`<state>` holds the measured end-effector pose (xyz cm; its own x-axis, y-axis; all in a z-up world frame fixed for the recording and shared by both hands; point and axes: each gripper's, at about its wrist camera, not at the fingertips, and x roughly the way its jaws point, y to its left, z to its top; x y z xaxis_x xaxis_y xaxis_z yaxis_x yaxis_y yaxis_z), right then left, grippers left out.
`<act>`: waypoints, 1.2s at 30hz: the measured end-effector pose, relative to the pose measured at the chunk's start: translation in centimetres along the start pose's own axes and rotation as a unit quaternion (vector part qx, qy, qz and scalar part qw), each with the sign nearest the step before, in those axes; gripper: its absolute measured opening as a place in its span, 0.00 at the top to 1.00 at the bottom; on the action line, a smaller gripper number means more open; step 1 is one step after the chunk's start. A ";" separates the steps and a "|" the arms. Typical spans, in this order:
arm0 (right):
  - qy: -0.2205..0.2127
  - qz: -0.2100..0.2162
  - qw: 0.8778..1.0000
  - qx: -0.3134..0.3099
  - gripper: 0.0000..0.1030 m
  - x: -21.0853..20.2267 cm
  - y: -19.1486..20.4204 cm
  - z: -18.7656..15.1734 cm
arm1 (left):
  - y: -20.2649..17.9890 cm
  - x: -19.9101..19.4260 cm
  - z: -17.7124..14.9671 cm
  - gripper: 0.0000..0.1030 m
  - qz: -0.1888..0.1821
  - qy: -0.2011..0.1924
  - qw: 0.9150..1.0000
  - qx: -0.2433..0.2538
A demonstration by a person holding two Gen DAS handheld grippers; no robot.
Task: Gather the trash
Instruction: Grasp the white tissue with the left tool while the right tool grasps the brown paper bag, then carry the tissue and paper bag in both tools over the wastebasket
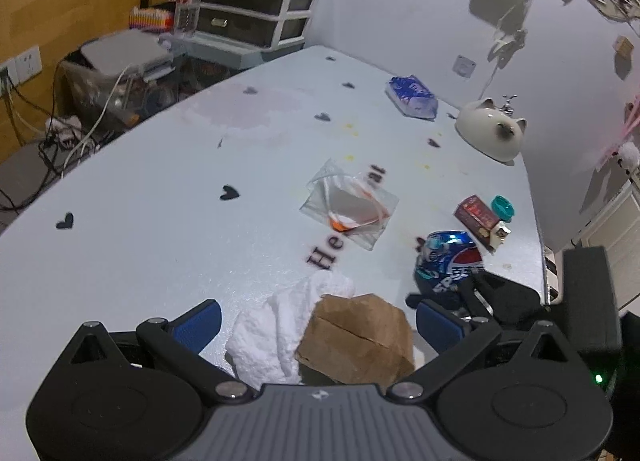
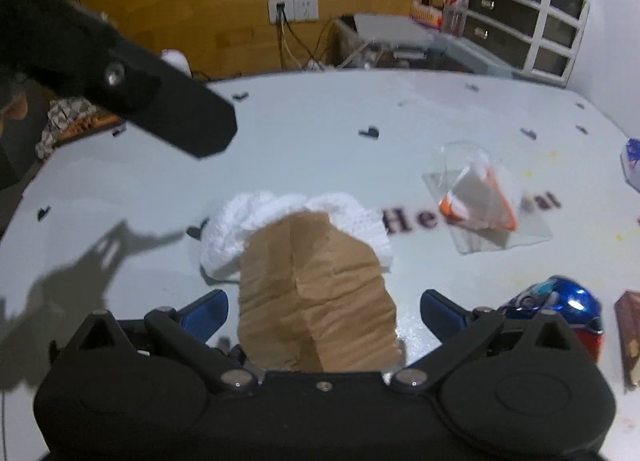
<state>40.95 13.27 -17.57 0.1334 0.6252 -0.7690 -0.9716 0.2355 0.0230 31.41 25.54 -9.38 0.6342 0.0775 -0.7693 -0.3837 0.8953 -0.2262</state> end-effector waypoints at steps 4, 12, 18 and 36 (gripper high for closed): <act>0.001 0.006 1.000 0.014 0.20 -1.0 0.5 -1.2 | 1.0 2.0 -0.2 0.05 -0.003 0.016 1.000 -0.013; 0.005 0.008 0.995 0.102 0.25 -5.7 0.7 -5.0 | 0.7 5.5 -0.9 0.13 -0.004 0.050 0.999 0.005; 0.018 -0.039 0.979 0.199 0.37 -7.9 0.3 -8.0 | 0.6 8.4 -1.0 0.22 0.047 0.068 0.996 0.019; 0.010 -0.097 0.951 0.294 0.53 -10.6 1.6 -9.6 | -1.6 3.1 -6.3 0.88 0.063 0.065 0.996 0.023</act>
<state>36.10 -0.15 -15.53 0.2892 0.5141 -0.8075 -0.6513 0.7239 0.2276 29.73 21.62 -15.16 0.4900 0.1354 -0.8612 -0.4214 0.9016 -0.0980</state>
